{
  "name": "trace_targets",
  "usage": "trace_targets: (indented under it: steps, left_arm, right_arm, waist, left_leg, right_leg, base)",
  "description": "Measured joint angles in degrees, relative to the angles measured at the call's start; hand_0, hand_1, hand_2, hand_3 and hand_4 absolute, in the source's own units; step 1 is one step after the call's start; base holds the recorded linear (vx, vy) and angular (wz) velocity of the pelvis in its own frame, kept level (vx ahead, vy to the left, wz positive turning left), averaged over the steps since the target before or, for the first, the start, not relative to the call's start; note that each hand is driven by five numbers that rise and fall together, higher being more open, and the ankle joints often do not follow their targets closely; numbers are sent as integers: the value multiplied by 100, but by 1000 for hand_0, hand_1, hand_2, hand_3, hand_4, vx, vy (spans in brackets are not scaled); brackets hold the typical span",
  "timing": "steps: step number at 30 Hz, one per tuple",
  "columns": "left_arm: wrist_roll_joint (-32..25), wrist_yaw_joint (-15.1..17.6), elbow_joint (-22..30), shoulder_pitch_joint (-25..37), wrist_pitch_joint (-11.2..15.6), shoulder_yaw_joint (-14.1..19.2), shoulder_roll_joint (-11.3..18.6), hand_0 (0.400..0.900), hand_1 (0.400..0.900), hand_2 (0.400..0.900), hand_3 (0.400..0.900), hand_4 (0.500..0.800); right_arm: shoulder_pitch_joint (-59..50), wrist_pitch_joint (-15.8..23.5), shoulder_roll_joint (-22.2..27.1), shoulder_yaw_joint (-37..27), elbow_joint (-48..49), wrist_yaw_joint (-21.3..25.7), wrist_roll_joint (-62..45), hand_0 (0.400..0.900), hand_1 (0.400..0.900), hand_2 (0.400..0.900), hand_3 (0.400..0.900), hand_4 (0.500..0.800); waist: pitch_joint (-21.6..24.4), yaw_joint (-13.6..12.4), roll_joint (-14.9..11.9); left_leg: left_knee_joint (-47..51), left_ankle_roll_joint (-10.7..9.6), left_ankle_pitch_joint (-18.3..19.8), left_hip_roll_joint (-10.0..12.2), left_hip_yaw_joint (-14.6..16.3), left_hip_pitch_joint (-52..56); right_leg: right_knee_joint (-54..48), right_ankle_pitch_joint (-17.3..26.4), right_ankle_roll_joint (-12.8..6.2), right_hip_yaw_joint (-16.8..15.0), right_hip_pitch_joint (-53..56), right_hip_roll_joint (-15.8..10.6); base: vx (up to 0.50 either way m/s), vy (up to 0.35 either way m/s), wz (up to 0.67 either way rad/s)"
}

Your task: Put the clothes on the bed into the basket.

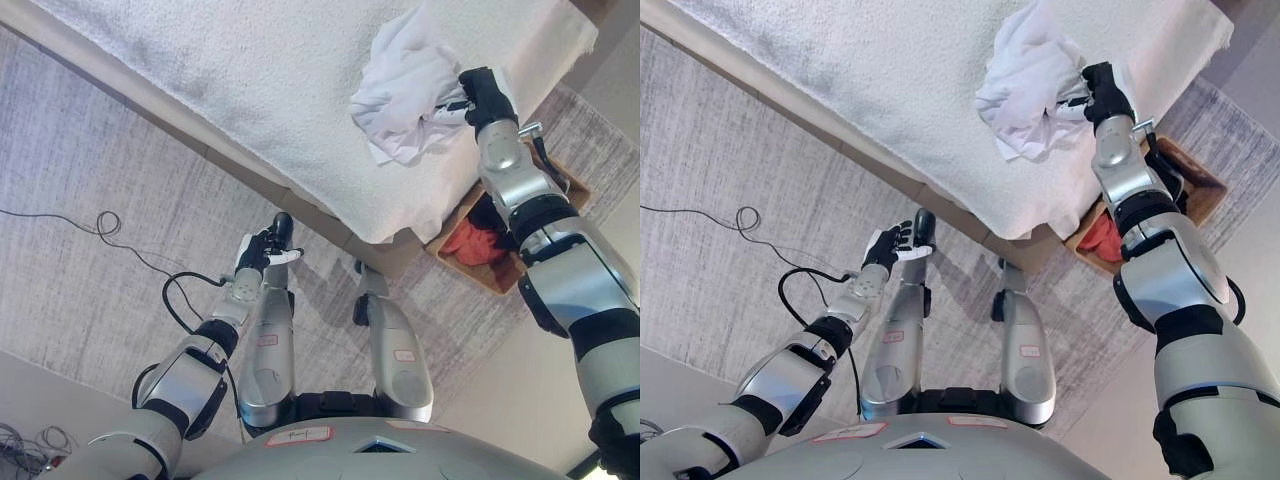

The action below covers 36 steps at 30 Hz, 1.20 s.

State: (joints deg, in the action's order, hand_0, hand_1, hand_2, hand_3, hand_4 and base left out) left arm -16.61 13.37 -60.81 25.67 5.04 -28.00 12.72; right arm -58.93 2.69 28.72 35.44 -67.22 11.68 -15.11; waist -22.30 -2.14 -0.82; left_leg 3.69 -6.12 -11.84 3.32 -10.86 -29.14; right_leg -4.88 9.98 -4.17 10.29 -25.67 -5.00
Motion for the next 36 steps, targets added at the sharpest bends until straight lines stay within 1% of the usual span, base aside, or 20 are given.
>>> trace_targets:
  steps: [4, 6, 10, 11, 12, 14, 17, 19, 21, 22, 25, 28, 31, 36]
  left_arm:
    - [3, -2, 52, -27, 19, 23, -12, 900, 900, 900, 900, 800]
    - [4, -7, 124, -72, 13, 106, -19, 900, 900, 900, 900, 800]
    - [16, -20, 375, -280, -5, 240, -10, 900, 900, 900, 900, 800]
    - [19, -19, 465, -392, -15, 268, -2, 900, 900, 900, 900, 800]
    - [22, -27, 549, -468, -16, 297, 21, 900, 900, 900, 900, 800]
    - [38, -51, 688, -641, -17, 403, 108, 900, 900, 900, 900, 800]
    - [61, -115, 696, -809, -31, 576, 212, 900, 900, 900, 900, 800]
    - [75, -211, 720, -992, -54, 669, 295, 900, 900, 900, 900, 800]
    - [78, -285, 717, -1142, -63, 756, 348, 900, 900, 900, 900, 800]
    - [79, -303, 723, -1237, -65, 764, 350, 900, 900, 900, 900, 800]
    - [121, -422, 712, -1500, -64, 834, 333, 900, 900, 900, 900, 800]
    - [125, -516, 707, -1717, -74, 904, 302, 900, 900, 900, 900, 800]
    - [125, -532, 668, -1893, -137, 934, 304, 900, 900, 900, 900, 800]
    - [126, -671, 651, -2115, -166, 920, 308, 900, 900, 900, 900, 800]
  right_arm:
    - [457, 25, -14, -271, 370, -15, -83, 400, 400, 400, 400, 500]
    - [820, 41, 17, -545, 765, -29, -102, 400, 400, 400, 400, 500]
    - [1674, 65, 27, -1069, 1167, -84, -107, 400, 400, 400, 400, 500]
    - [1895, 64, 26, -1289, 1213, -89, -105, 400, 400, 400, 400, 500]
    - [2100, 62, 36, -1454, 1261, -82, -110, 400, 400, 400, 400, 500]
    - [2494, 62, 35, -1763, 1361, -88, -111, 400, 400, 400, 400, 500]
    - [2983, 49, 49, -2187, 1331, -93, -120, 400, 400, 400, 400, 500]
    - [3363, 47, 66, -2431, 1327, -100, -121, 400, 400, 400, 400, 500]
    - [3640, 36, 114, -2516, 1256, -109, -122, 400, 400, 400, 400, 500]
    - [3828, 37, 167, -2574, 1217, -124, -122, 400, 400, 400, 400, 500]
    - [4155, 31, 214, -2879, 900, -213, -168, 400, 400, 400, 400, 500]
    - [4380, 3, 259, -3167, 388, -220, -311, 400, 400, 400, 400, 500]
    - [4568, -75, 340, -3257, 198, -253, -408, 400, 400, 400, 400, 500]
    - [4583, -140, 497, -3359, -475, -466, -502, 400, 400, 400, 400, 500]
  waist:
    - [2, 26, 1]
    - [2, 33, 1]
    - [7, 66, -7]
    - [9, 65, -9]
    - [12, 82, -13]
    - [88, 217, -47]
    - [218, 363, -156]
    - [472, 430, -237]
    - [628, 545, -289]
    - [794, 586, -305]
    - [1164, 695, -300]
    - [1483, 684, -281]
    - [1714, 701, -229]
    - [1934, 676, -144]
  left_leg:
    - [69, -1, 5, -6, 27, 307]
    - [94, 12, 19, -12, 74, 415]
    - [97, 126, 137, -80, 191, 810]
    - [98, 174, 172, -103, 227, 919]
    - [100, 180, 187, -124, 259, 1017]
    - [103, 223, 239, -162, 298, 1164]
    - [106, 261, 301, -183, 431, 1411]
    - [115, 269, 370, -173, 521, 1498]
    - [157, 265, 426, -164, 569, 1698]
    - [166, 263, 466, -157, 626, 1751]
    - [168, 251, 534, -150, 688, 1892]
    - [169, 262, 558, -143, 761, 1991]
    - [169, 263, 560, -141, 788, 2011]
    - [169, 263, 561, -131, 767, 1996]
  right_leg:
    - [-2, -10, -11, -15, 263, -48]
    - [1, -23, -30, -51, 344, -77]
    - [3, -35, -45, -160, 687, -163]
    - [2, -34, -44, -192, 774, -186]
    - [1, -35, -46, -215, 860, -185]
    - [-1, -52, -68, -237, 990, -258]
    - [-6, -52, -70, -369, 1170, -278]
    - [-10, -70, -94, -457, 1204, -277]
    - [-15, -107, -138, -492, 1381, -275]
    - [-16, -145, -175, -530, 1403, -274]
    - [-20, -202, -170, -570, 1517, -275]
    - [-17, -221, -147, -656, 1573, -267]
    - [-23, -222, -148, -689, 1575, -268]
    - [-28, -222, -148, -661, 1578, -267]
  base:
    - [48, 54, -17]
    - [56, 57, -17]
    - [73, 72, -23]
    - [82, 63, -23]
    - [70, 50, -19]
    - [79, 43, -19]
    - [80, 26, -18]
    - [66, 11, -14]
    - [69, -1, -14]
    - [61, -2, -11]
    - [47, -4, -10]
    - [14, -13, -7]
    - [1, -5, -2]
    - [-10, -13, 3]
